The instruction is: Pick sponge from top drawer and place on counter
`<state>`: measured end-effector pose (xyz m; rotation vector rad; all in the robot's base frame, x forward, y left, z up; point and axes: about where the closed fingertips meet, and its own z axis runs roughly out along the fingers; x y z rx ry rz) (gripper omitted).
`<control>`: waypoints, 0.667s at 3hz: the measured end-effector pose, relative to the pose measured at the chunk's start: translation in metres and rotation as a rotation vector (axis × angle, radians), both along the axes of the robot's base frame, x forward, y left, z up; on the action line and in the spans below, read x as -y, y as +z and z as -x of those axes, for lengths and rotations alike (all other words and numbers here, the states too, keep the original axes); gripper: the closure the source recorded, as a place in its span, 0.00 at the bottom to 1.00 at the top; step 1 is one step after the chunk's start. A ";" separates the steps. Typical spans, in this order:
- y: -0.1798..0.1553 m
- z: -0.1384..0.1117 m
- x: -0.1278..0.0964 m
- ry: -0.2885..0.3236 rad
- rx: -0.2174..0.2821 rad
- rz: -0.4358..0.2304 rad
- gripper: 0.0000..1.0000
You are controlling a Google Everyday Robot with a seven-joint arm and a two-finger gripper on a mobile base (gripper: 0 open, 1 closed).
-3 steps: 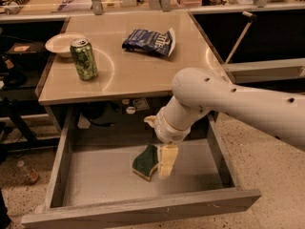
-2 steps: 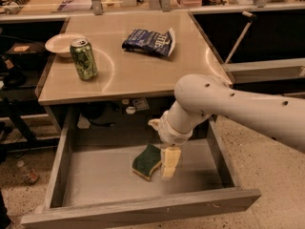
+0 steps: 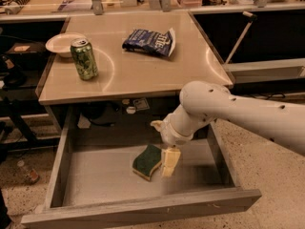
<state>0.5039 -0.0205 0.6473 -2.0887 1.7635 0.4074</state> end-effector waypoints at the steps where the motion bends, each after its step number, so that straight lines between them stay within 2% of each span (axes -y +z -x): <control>1: 0.000 0.000 0.000 0.000 0.000 0.000 0.00; 2: -0.014 0.007 -0.012 0.031 -0.016 -0.005 0.00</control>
Offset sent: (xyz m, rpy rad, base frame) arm -0.0133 0.0255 -0.0302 0.0119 0.0318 0.0668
